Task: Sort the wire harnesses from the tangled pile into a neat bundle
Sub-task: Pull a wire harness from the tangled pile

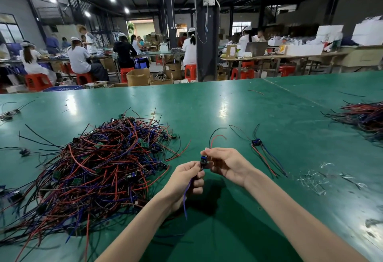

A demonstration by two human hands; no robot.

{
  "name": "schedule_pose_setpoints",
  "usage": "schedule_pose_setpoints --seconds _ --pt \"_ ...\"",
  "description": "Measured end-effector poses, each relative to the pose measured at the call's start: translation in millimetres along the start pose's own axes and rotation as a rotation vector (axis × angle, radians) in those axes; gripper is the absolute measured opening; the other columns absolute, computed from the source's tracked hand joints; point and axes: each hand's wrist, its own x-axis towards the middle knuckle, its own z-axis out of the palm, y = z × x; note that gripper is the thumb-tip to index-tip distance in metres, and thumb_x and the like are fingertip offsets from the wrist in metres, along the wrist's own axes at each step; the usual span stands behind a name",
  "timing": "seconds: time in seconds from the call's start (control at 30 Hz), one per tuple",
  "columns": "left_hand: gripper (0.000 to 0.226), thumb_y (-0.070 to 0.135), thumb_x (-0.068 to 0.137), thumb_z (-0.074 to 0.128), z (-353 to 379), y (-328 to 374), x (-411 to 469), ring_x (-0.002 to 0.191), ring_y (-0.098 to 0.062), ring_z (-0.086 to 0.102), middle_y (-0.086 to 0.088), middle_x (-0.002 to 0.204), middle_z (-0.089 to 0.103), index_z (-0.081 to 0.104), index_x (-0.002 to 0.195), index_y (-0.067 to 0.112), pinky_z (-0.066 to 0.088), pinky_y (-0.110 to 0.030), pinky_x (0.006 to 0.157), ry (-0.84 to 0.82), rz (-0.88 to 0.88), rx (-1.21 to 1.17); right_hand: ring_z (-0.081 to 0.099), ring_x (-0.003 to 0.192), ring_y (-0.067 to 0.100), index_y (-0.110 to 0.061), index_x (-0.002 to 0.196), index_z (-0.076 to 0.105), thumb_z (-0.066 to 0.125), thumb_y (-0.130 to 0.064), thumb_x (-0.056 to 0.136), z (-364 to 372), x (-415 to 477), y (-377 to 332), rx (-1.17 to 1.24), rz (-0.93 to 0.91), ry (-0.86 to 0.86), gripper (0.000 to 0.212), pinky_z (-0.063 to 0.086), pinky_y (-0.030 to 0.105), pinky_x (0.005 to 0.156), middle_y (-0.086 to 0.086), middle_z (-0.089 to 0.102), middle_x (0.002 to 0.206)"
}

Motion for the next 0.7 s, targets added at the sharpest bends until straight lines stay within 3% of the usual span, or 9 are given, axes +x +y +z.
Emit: schedule_pose_setpoints --seconds 0.1,0.17,0.27,0.37,0.5,0.7 --pt "0.028 0.012 0.101 0.034 0 0 1 0.044 -0.01 0.049 -0.003 0.062 0.056 0.057 0.086 0.006 0.042 -0.02 0.039 0.037 -0.002 0.062 0.054 0.055 0.013 -0.002 0.08 0.066 0.066 -0.005 0.084 1 0 1 -0.029 -0.043 0.034 0.005 0.043 0.015 0.045 0.007 0.062 0.068" --pt "0.038 0.025 0.103 0.031 1 1 2 0.05 -0.01 0.056 -0.004 0.072 0.064 0.062 0.094 0.006 0.047 -0.021 0.043 0.042 -0.053 0.107 0.052 0.051 0.012 -0.001 0.077 0.065 0.068 -0.002 0.081 2 1 3 -0.046 -0.076 0.045 0.006 0.042 0.017 0.045 0.008 0.061 0.066" --pt "0.045 0.04 0.099 0.039 3 2 0 0.054 -0.011 0.058 -0.005 0.075 0.068 0.066 0.086 0.007 0.05 -0.023 0.047 0.059 -0.066 0.119 0.049 0.044 0.008 0.0 0.077 0.067 0.071 -0.002 0.079 4 0 6 -0.144 -0.116 0.052 0.005 0.038 0.017 0.043 0.006 0.061 0.06" --pt "0.029 0.028 0.095 0.052 4 3 -1 0.05 -0.01 0.056 -0.007 0.075 0.063 0.065 0.093 0.002 0.049 -0.022 0.046 0.119 -0.014 0.163 0.044 0.044 0.008 -0.001 0.074 0.068 0.072 -0.002 0.078 6 -1 9 -0.199 -0.169 0.061 0.005 0.033 0.016 0.041 0.004 0.06 0.056" --pt "0.022 0.017 0.098 0.048 4 6 -2 0.047 -0.011 0.055 -0.007 0.064 0.062 0.062 0.092 0.002 0.049 -0.023 0.045 0.156 -0.015 0.138 0.041 0.041 0.007 0.0 0.071 0.065 0.072 -0.002 0.078 8 0 11 -0.147 -0.172 0.078 0.01 0.034 0.016 0.04 0.004 0.056 0.054" --pt "0.016 0.01 0.098 0.043 5 8 -5 0.045 -0.017 0.056 -0.014 0.064 0.059 0.057 0.094 0.002 0.051 -0.025 0.045 0.163 -0.026 0.114 0.042 0.042 0.006 0.0 0.072 0.064 0.072 -0.001 0.078 4 2 9 -0.077 -0.13 0.12 0.01 0.037 0.016 0.041 0.004 0.056 0.055"
